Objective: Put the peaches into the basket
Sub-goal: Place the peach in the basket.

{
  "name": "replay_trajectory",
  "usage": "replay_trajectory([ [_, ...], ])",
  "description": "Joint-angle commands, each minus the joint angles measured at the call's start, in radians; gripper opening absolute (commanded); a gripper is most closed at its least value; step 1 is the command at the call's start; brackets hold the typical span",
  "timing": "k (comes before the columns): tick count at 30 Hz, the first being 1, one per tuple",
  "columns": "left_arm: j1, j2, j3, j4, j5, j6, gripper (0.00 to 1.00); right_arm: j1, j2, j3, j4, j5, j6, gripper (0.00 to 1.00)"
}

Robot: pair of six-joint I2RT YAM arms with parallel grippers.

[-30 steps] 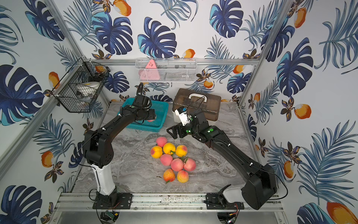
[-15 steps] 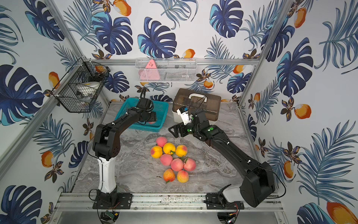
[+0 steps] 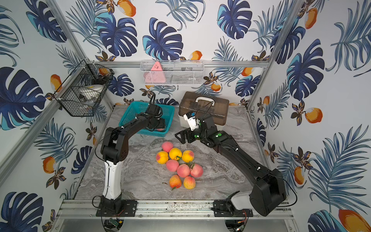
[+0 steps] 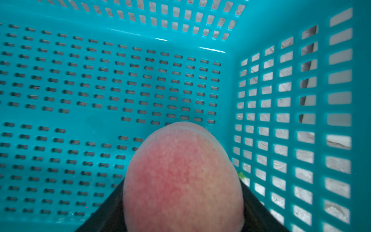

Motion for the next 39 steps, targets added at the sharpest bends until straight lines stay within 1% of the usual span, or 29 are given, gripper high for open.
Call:
replay_trajectory([
  [1, -0.002, 0.004, 0.009, -0.002, -0.003, 0.007, 0.60, -0.005, -0.012, -0.004, 0.011, 0.017, -0.006, 1.00],
  [5, -0.003, 0.000, 0.012, -0.008, 0.000, 0.010, 0.65, -0.019, -0.015, -0.006, 0.001, 0.017, -0.017, 1.00],
  [12, -0.008, -0.037, 0.012, -0.024, 0.005, 0.029, 0.80, -0.040, -0.021, -0.005, 0.000, 0.002, -0.018, 1.00],
  [15, -0.006, -0.063, 0.010, -0.038, -0.010, 0.040, 0.91, -0.043, -0.026, -0.006, 0.000, 0.000, -0.020, 1.00],
  [19, 0.009, -0.091, 0.002, -0.050, -0.029, 0.049, 0.92, -0.045, -0.036, -0.014, 0.005, -0.001, -0.017, 1.00],
  [23, 0.063, -0.123, -0.039, -0.041, -0.013, 0.049, 0.91, -0.046, -0.045, -0.016, 0.002, -0.009, -0.014, 1.00],
  [27, 0.109, -0.162, -0.087, -0.040, -0.027, 0.060, 0.91, -0.048, -0.058, -0.017, 0.005, -0.012, -0.012, 1.00],
  [31, 0.124, -0.183, -0.109, -0.056, -0.043, 0.069, 0.91, -0.049, -0.065, -0.017, 0.009, -0.020, -0.011, 1.00],
  [34, 0.124, -0.200, -0.139, -0.056, -0.051, 0.067, 0.90, -0.050, -0.074, -0.052, 0.014, -0.024, -0.009, 1.00],
  [39, 0.124, -0.245, -0.210, -0.040, -0.058, 0.055, 0.90, -0.054, -0.092, -0.063, 0.012, -0.032, -0.011, 1.00],
])
